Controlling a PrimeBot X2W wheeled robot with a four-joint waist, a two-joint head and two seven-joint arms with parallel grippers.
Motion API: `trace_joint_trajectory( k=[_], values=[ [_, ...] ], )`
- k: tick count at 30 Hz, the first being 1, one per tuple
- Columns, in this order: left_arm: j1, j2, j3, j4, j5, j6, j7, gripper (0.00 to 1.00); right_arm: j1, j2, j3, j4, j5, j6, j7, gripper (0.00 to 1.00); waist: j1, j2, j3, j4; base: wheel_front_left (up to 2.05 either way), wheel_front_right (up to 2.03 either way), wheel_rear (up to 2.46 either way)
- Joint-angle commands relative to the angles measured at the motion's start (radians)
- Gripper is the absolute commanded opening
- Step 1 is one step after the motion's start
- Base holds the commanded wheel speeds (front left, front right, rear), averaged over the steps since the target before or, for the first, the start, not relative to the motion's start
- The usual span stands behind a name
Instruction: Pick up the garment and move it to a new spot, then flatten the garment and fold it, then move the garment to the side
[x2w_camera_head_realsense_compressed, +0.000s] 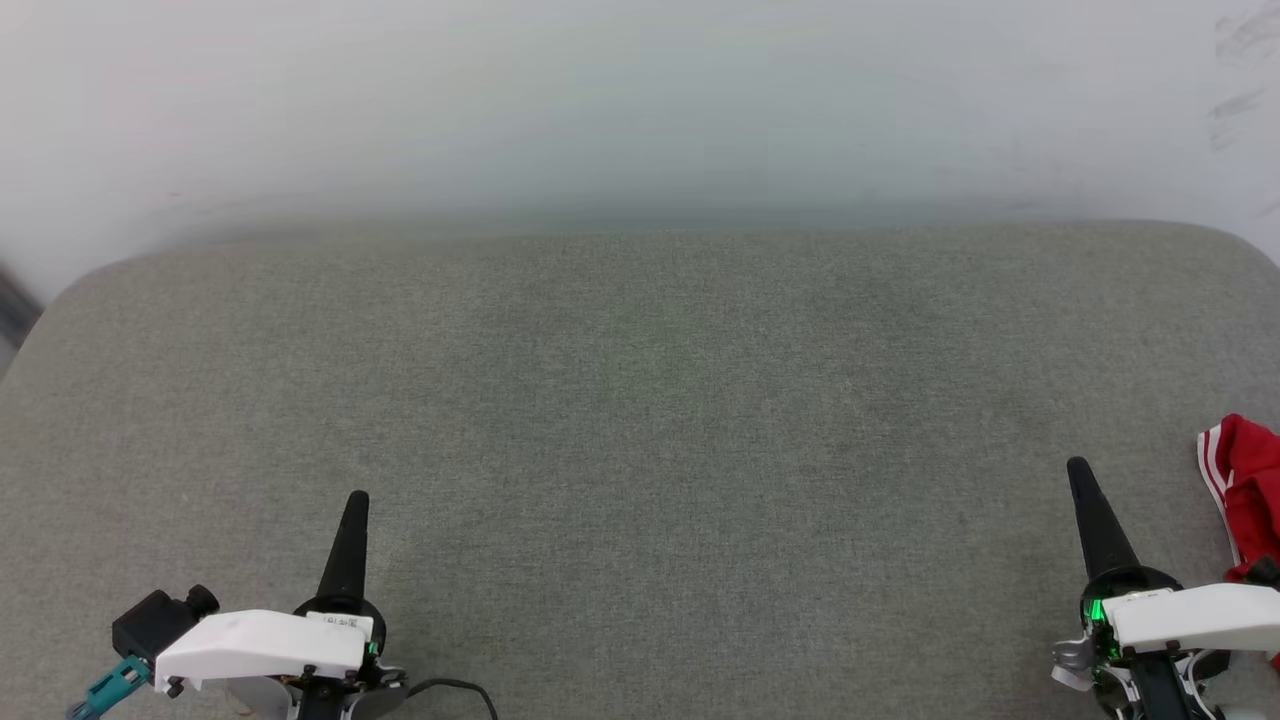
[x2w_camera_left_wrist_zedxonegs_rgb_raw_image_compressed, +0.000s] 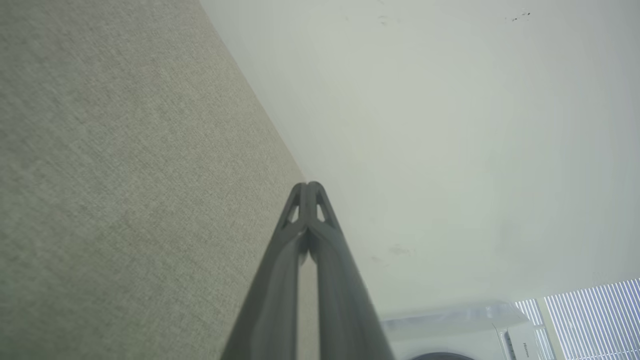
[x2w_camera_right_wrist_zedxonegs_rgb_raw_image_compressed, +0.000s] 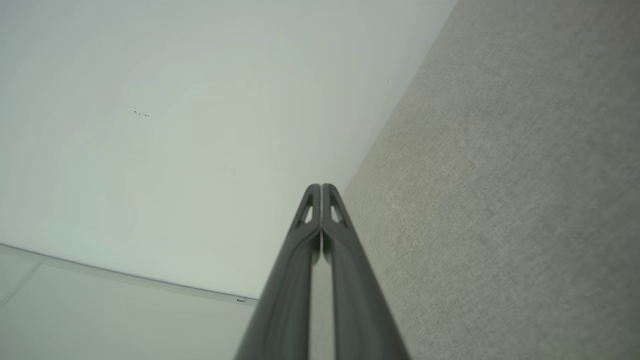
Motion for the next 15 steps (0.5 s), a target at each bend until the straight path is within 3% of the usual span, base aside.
trace_joint_trajectory(
  k=[1, 15],
  values=[
    [-0.025, 0.004, 0.004, -0.003, -0.023, -0.005, 0.006, 0.00, -0.021, 0.004, -0.003, -0.003, 0.023, 0.000, 0.006, 0.00, 0.0000, 0.0000, -0.001, 0.000, 0.00, 0.00, 0.00],
    [-0.036, 0.003, 0.021, 0.016, -0.151, -0.009, 0.040, 0.00, -0.032, 0.009, -0.014, 0.016, 0.141, 0.000, 0.041, 0.00, 0.0000, 0.0000, -0.008, 0.002, 0.00, 0.00, 0.00]
  ],
)
